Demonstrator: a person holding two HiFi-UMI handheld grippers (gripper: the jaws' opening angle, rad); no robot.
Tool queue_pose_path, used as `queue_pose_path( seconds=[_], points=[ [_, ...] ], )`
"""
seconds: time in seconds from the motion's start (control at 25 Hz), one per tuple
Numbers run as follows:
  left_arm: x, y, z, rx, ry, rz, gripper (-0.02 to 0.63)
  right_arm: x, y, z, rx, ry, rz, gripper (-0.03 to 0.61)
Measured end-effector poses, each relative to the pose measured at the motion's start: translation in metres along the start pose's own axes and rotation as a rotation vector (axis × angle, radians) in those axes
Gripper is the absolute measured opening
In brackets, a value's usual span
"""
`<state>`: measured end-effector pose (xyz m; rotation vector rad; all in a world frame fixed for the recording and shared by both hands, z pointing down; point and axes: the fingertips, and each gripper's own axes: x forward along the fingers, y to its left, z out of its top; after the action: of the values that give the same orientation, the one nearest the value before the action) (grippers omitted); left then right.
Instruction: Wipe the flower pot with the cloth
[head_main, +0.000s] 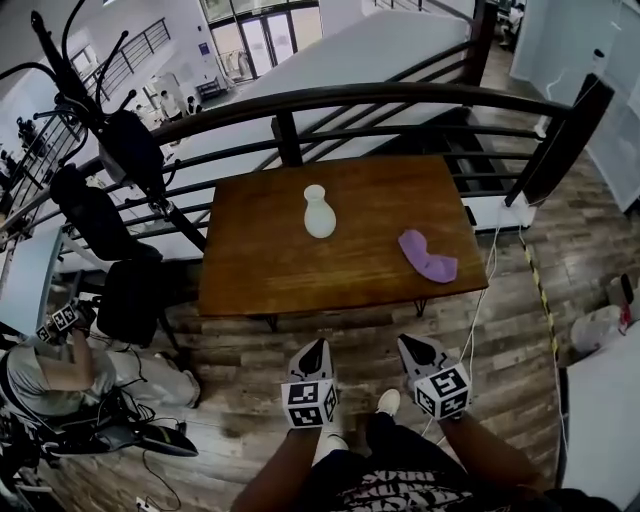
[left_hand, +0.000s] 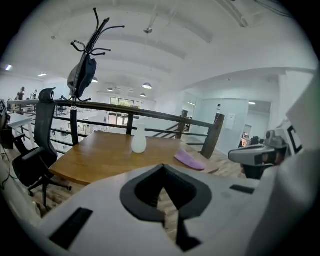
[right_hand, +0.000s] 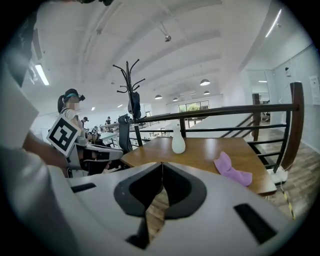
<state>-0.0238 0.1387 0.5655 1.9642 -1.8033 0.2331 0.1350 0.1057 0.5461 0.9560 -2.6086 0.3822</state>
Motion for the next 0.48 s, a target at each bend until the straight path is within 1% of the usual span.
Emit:
queue_pose_path(
  seconds=[0.24, 0.48],
  points=[
    [0.018, -0.016, 0.026, 0.001, -0.036, 0.05, -0.002, 0.007, -0.028, 0.025, -0.018, -0.031, 0.056, -0.002],
    [0.027, -0.029, 0.046, 0.035, -0.046, 0.07, -0.002, 0.006, -0.05, 0.044, -0.003, -0.074, 0.073, -0.002]
  ],
)
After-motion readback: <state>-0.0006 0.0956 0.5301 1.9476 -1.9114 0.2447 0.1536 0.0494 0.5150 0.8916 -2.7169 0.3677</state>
